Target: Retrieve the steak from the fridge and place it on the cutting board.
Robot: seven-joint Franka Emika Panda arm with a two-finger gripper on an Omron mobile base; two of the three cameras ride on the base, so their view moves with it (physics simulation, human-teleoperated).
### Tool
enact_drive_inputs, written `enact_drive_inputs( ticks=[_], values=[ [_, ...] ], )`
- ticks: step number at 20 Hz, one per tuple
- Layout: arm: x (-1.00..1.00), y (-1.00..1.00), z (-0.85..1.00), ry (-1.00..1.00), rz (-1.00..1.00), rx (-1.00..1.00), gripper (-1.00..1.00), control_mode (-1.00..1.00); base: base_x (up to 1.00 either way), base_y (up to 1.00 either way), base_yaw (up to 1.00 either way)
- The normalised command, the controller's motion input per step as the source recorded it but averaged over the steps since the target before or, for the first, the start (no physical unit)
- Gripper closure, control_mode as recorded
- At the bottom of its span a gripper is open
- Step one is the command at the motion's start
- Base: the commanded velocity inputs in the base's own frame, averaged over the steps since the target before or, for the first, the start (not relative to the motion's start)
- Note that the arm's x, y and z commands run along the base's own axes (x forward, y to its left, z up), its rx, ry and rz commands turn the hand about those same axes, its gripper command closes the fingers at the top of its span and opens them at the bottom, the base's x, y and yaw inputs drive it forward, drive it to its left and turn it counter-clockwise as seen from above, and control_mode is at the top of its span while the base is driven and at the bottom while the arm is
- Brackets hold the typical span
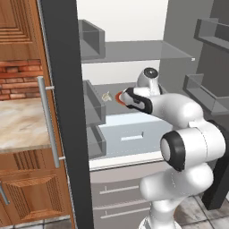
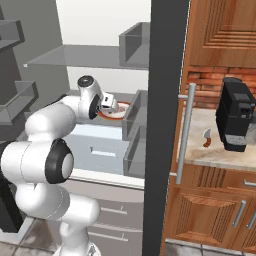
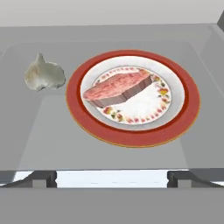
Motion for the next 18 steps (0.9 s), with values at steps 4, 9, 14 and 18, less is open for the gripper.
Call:
enact_drive_inputs(
  ticks=[4, 9, 14, 18],
  values=[
    [0.30, 0.00, -0.19, 0.00, 0.00, 0.00, -1.00, -1.00, 0.00, 0.00, 0.00],
    [0.24, 0.00, -0.03, 0.01, 0.00, 0.00, -1.00, -1.00, 0.00, 0.00, 0.00],
    [0.23, 0.00, 0.00, 0.04, 0.00, 0.00, -1.00, -1.00, 0.00, 0.00, 0.00],
    [0.26, 0.00, 0.00, 0.03, 0.00, 0.00, -1.00, -1.00, 0.00, 0.00, 0.00]
  ],
)
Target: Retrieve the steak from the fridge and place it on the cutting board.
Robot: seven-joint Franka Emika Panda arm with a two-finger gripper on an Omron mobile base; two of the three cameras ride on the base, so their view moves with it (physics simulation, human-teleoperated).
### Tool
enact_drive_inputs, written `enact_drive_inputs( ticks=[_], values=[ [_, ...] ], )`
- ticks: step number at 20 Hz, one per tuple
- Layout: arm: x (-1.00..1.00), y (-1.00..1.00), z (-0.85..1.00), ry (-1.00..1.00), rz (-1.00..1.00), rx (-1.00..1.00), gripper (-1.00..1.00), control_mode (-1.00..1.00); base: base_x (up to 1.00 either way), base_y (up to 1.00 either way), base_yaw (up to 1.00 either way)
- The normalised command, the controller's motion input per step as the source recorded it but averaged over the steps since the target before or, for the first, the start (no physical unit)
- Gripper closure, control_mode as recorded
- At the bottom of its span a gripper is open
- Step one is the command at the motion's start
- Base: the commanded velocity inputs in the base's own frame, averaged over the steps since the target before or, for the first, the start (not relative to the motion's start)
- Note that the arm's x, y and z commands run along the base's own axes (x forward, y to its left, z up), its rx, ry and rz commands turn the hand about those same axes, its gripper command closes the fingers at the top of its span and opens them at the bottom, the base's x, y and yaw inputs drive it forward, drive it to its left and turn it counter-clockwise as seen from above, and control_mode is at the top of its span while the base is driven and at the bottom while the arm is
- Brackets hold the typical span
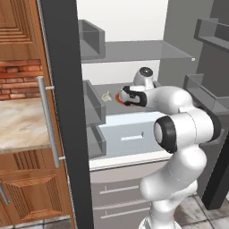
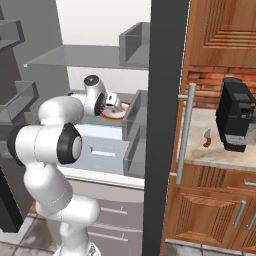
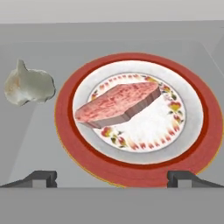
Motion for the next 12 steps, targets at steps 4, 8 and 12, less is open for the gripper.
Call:
enact_drive_inputs(
  ticks=[4, 8, 12],
  values=[
    [0.28, 0.01, 0.00, 0.03, 0.00, 0.00, -1.00, -1.00, 0.00, 0.00, 0.00],
    [0.22, 0.01, -0.03, 0.01, 0.00, 0.00, -1.00, -1.00, 0.00, 0.00, 0.00],
    [0.25, 0.02, -0.02, 0.00, 0.00, 0.00, -1.00, -1.00, 0.00, 0.00, 0.00]
  ],
)
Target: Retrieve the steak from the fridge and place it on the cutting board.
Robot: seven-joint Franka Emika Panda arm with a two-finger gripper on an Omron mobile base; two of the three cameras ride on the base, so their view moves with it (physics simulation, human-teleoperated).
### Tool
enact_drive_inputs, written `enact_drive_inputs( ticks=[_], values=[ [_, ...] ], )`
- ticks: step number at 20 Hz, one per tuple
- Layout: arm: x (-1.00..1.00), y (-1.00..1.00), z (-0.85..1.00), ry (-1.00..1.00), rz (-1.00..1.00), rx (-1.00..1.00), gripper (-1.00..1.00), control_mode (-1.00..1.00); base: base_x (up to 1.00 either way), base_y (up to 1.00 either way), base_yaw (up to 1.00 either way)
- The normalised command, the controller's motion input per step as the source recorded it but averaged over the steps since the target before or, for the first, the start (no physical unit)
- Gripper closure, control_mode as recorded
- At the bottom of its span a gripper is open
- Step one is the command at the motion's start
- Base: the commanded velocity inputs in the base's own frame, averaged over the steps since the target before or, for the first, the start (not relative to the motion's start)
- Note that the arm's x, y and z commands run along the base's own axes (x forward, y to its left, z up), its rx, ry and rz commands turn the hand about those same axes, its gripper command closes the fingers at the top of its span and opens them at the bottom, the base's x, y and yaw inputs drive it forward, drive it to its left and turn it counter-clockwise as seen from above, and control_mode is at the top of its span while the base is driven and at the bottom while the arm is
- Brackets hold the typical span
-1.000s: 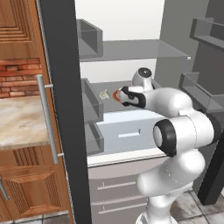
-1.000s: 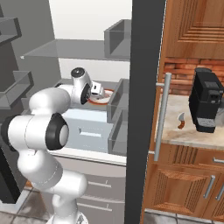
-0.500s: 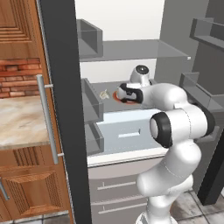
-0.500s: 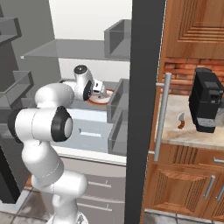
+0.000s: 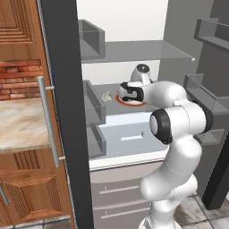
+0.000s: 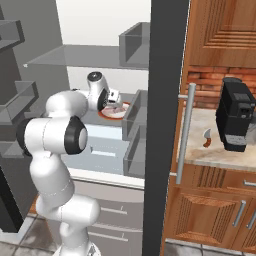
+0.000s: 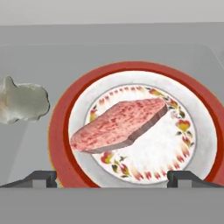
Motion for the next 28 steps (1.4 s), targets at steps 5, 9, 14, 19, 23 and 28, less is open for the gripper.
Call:
enact_drive_inputs(
  ticks=[5, 9, 14, 19, 23, 28],
  values=[
    [0.23, 0.00, -0.02, 0.00, 0.00, 0.00, -1.00, -1.00, 0.00, 0.00, 0.00],
    [0.20, 0.00, -0.03, 0.00, 0.00, 0.00, -1.00, -1.00, 0.00, 0.00, 0.00],
    [0.16, 0.00, -0.18, 0.00, 0.00, 0.00, -1.00, -1.00, 0.00, 0.00, 0.00],
    [0.09, 0.00, -0.23, 0.00, 0.00, 0.00, -1.00, -1.00, 0.00, 0.00, 0.00],
    [0.03, 0.00, -0.10, 0.01, 0.00, 0.00, -1.00, -1.00, 0.00, 0.00, 0.00],
    [0.00, 0.00, -0.07, 0.02, 0.00, 0.00, -1.00, -1.00, 0.00, 0.00, 0.00]
  ],
)
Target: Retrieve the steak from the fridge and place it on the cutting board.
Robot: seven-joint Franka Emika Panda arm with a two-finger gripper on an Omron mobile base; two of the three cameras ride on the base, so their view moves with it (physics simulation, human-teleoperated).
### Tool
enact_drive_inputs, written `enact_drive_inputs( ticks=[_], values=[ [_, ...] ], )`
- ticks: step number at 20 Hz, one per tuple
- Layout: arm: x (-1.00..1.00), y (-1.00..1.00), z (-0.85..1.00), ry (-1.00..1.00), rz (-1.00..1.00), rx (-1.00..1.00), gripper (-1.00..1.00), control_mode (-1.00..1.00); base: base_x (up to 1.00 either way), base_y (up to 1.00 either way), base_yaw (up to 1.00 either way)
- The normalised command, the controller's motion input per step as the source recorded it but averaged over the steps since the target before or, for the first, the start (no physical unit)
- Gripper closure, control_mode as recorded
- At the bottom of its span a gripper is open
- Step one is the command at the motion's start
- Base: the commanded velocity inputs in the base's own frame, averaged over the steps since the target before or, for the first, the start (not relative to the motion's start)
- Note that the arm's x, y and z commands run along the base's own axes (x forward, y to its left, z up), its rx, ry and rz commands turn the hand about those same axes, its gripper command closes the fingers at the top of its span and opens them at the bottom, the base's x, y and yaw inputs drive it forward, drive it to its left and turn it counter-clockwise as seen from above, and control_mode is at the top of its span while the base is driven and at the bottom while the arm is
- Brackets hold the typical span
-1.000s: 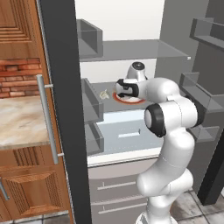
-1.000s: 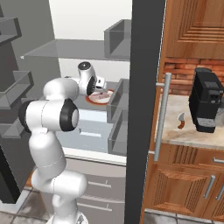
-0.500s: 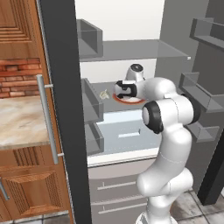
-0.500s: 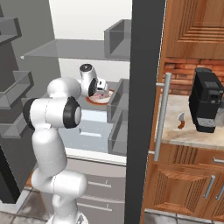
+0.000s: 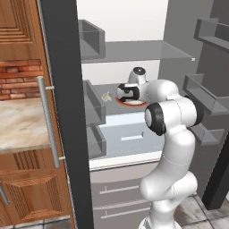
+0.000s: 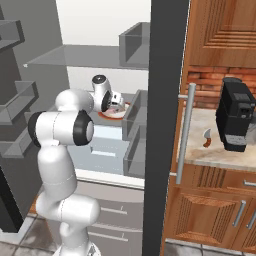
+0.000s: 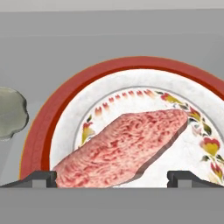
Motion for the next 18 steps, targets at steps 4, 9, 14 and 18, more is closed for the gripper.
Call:
enact_drive_inputs(
  ticks=[4, 9, 14, 18],
  values=[
    [0.00, 0.00, -0.01, 0.04, 0.00, 0.00, -1.00, -1.00, 0.00, 0.00, 0.00],
    [0.00, 0.03, 0.00, 0.04, 0.00, 0.00, -1.00, -1.00, 0.00, 0.00, 0.00],
    [0.00, 0.00, 0.00, 0.01, -0.03, 0.00, -1.00, -1.00, 0.00, 0.00, 0.00],
    [0.00, 0.00, 0.00, 0.00, -0.08, 0.00, -1.00, -1.00, 0.00, 0.00, 0.00]
  ],
)
